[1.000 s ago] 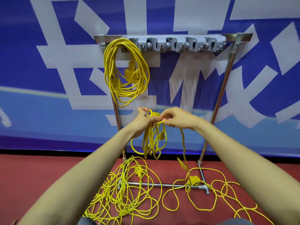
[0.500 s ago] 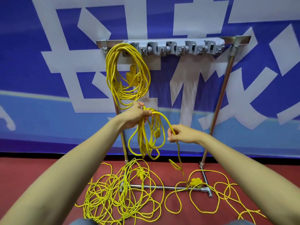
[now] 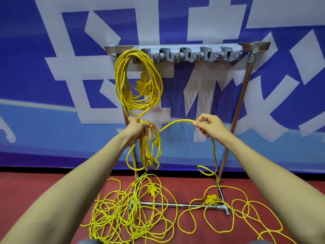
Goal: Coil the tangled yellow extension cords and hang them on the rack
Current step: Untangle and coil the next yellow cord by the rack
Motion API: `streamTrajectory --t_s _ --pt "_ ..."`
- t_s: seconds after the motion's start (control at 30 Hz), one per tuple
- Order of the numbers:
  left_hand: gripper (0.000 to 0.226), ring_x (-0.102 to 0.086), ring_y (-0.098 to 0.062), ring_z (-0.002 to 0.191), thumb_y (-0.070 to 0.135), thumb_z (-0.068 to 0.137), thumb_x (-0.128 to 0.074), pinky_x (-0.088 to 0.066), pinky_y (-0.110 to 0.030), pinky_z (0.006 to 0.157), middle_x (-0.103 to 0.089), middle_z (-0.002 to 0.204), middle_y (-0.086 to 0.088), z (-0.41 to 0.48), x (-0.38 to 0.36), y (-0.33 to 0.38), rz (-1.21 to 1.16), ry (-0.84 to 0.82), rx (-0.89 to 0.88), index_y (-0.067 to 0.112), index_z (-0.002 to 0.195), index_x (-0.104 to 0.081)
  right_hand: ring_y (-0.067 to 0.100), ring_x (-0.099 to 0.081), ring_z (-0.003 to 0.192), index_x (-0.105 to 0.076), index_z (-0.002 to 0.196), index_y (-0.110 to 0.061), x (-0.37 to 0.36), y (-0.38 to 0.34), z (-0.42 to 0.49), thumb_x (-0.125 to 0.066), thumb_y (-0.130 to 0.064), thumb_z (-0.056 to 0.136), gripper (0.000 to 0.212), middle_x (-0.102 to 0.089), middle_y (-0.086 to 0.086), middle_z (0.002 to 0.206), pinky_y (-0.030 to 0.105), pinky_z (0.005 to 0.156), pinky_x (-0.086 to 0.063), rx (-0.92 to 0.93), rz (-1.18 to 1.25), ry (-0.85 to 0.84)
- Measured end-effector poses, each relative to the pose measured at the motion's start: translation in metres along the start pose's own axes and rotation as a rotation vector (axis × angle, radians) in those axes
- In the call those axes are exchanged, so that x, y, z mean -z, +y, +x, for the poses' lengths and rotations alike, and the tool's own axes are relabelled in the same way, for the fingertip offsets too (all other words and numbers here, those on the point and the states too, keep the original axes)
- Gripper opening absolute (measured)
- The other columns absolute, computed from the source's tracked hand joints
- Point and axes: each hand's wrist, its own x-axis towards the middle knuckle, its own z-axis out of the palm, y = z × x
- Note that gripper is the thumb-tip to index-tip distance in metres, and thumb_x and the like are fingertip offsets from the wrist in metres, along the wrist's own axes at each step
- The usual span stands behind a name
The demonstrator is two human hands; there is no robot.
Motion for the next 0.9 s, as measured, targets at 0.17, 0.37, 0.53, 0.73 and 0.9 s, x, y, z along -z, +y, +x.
streamTrajectory --t_s 0.17,0.37,0.53,0.73,0.9 --pt "0.032 -0.044 -0.01 0.055 -0.002 0.098 -0.046 -0.039 -0.016 0.044 -0.06 0.087 -0.013 0.004 -0.001 0.002 0.004 0.064 -0.032 0.015 0.108 -0.021 0.021 -0.048 0.067 -0.054 0.07 -0.009 -0.004 -0.003 0.005 -0.061 -0.017 0.083 0.017 -0.055 0.004 0.065 0.027 0.059 -0.035 -0.09 -0.138 0.331" --pt "0.032 -0.046 -0.004 0.042 -0.004 0.098 -0.044 -0.039 -0.016 0.042 -0.06 0.077 -0.008 -0.011 -0.015 0.001 0.02 -0.11 -0.016 0.014 0.109 -0.02 0.02 -0.041 0.06 -0.054 0.073 -0.011 -0.023 -0.009 0.006 -0.048 -0.004 0.086 0.016 -0.048 0.009 0.067 0.029 0.058 -0.038 -0.258 -0.284 -0.052" --pt "0.027 -0.057 -0.011 0.056 -0.001 0.101 -0.042 -0.041 -0.017 0.047 -0.061 0.08 -0.008 -0.025 -0.032 -0.005 0.049 -0.206 0.002 0.011 0.112 -0.02 0.014 -0.052 0.061 -0.055 0.117 0.0 -0.053 -0.018 0.002 -0.048 0.011 0.089 0.031 -0.049 0.005 0.074 0.02 0.059 -0.052 -0.244 -0.091 -0.286" --pt "0.027 -0.064 -0.001 0.051 0.002 0.101 -0.042 -0.043 -0.016 0.051 -0.068 0.059 0.002 -0.035 -0.052 -0.014 0.013 -0.273 -0.001 0.012 0.118 -0.023 0.012 -0.063 0.045 -0.041 0.113 -0.003 -0.07 -0.039 -0.002 -0.058 0.009 0.087 0.034 -0.059 0.013 0.073 0.025 0.053 -0.057 -0.296 0.242 -0.23" --pt "0.029 -0.063 -0.011 0.071 0.001 0.1 -0.044 -0.041 -0.022 0.059 -0.065 0.083 -0.004 -0.035 -0.055 -0.02 -0.04 -0.252 0.024 0.012 0.117 -0.023 0.017 -0.061 0.067 -0.054 0.089 -0.011 -0.071 -0.039 0.001 -0.081 -0.01 0.071 0.032 -0.062 0.007 0.079 0.028 0.061 -0.051 -0.21 -0.051 -0.056"
